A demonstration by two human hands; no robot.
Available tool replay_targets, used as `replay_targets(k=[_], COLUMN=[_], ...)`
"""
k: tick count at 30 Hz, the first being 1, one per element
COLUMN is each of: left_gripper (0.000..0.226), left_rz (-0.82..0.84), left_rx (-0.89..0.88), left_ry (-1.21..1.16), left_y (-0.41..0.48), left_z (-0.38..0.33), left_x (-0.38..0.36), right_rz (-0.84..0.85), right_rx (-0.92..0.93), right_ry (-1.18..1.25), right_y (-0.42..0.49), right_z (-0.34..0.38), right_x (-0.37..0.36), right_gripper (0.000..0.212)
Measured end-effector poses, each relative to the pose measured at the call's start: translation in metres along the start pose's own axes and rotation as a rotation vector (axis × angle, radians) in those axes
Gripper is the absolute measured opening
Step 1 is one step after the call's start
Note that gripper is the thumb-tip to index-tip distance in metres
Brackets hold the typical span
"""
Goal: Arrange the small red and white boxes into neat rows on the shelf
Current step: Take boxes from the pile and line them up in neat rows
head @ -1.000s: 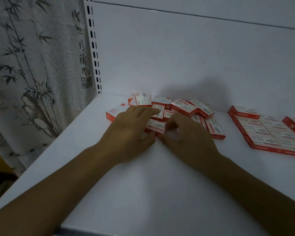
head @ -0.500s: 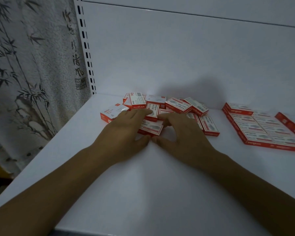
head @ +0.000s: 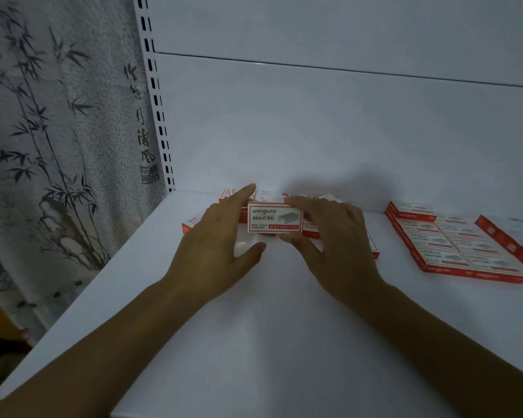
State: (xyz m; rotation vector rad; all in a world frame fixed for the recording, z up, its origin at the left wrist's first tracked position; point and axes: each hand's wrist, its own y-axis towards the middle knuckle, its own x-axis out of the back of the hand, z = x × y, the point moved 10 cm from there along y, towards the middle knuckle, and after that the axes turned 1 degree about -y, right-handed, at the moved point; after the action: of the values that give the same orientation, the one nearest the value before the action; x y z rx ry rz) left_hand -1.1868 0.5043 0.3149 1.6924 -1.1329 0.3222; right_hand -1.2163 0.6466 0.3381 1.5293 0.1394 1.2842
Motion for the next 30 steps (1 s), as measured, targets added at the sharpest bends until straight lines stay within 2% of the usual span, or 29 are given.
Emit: replay_targets(k=[7,12,19,23,30], left_gripper=[0.070,0.053,0.062,0.071,0.075], left_rz=[-0.010,-0.033,-0.014,0.067,0.151], left_rx=[-0.031,-0.061,-0.073,-0.104,-0.237], left_ry=[-0.034,-0.001,0.017,0.047,0.091], left_y=[0.000,0.003,0.006,0.008,0.027], left_z=[-0.003,-0.004,0.000,-0.010,-0.088], left_x=[0.001,0.003,-0.002,-0.019,-0.066], right_rz=[-0.059,0.018,0.170,0.198,0.200], right_rx=[0.025,-0.036,-0.105,-0.007,-0.099], right_ry=[0.038,0.025,-0.053,-0.174,-0.228], right_y=[0.002,0.001,0.012,0.014,-0.014], right_z=[0.003,-0.006,-0.020,-0.019,-0.084], right_x=[0.008,-0.004,-0.005,0.017,0.077], right_gripper=[0.041,0.048,0.048,0.043,0.047])
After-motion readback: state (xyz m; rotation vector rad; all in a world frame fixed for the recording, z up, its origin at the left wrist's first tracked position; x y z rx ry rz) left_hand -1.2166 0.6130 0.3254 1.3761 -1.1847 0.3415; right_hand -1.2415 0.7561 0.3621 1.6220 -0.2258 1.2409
